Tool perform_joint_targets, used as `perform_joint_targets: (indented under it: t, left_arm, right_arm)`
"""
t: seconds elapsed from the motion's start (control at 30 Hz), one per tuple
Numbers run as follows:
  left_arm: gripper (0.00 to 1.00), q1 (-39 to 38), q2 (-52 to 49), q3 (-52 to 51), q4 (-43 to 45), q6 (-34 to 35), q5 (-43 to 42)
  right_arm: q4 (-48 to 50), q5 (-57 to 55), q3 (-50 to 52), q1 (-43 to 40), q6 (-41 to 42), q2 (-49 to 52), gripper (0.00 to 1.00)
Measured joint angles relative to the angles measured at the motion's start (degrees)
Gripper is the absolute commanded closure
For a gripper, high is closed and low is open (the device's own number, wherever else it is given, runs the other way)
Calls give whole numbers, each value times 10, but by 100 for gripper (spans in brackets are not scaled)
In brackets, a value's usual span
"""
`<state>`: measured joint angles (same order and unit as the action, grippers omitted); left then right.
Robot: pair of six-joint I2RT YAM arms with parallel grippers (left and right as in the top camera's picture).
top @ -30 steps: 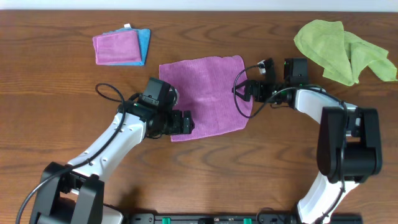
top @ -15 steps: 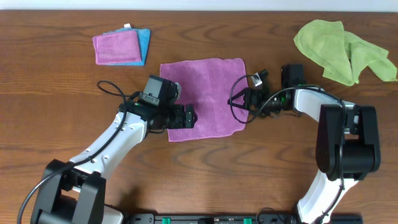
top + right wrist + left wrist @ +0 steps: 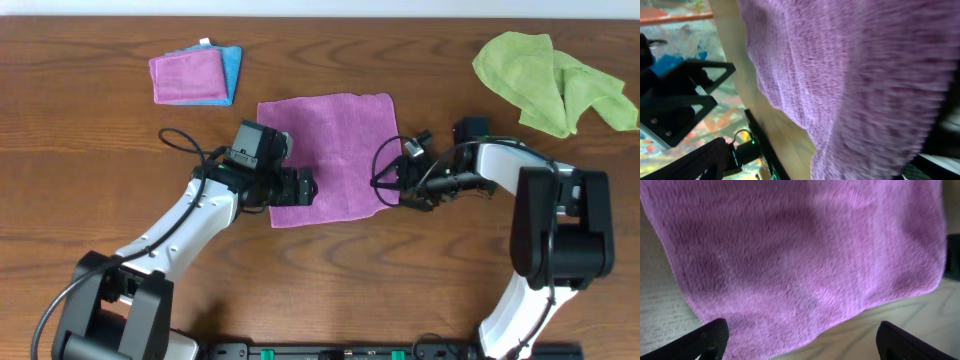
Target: Fold the cloth
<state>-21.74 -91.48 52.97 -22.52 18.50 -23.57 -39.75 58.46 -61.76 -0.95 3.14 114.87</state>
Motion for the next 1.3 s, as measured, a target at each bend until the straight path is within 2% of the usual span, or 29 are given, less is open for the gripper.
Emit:
perform_joint_targets:
  t: [0.07, 0.33, 0.8, 1.1, 1.3]
  left_arm:
    - [5, 0, 0, 0, -12, -6, 4]
    - [5, 0, 0, 0, -8, -10, 14]
    - [5, 21, 0, 0, -46, -10, 17]
    - [4, 116, 0, -7, -68, -40, -59]
    - [5, 119, -1, -75, 21, -37, -116]
  right_arm:
    - [0, -20, 1, -12, -1, -14, 1]
    - [5, -57, 4, -43, -5, -91, 1]
    - [14, -97, 4, -45, -10, -94, 1]
    - [44, -118, 4, -60, -14, -94, 1]
    - [82, -122, 4, -63, -15, -94, 1]
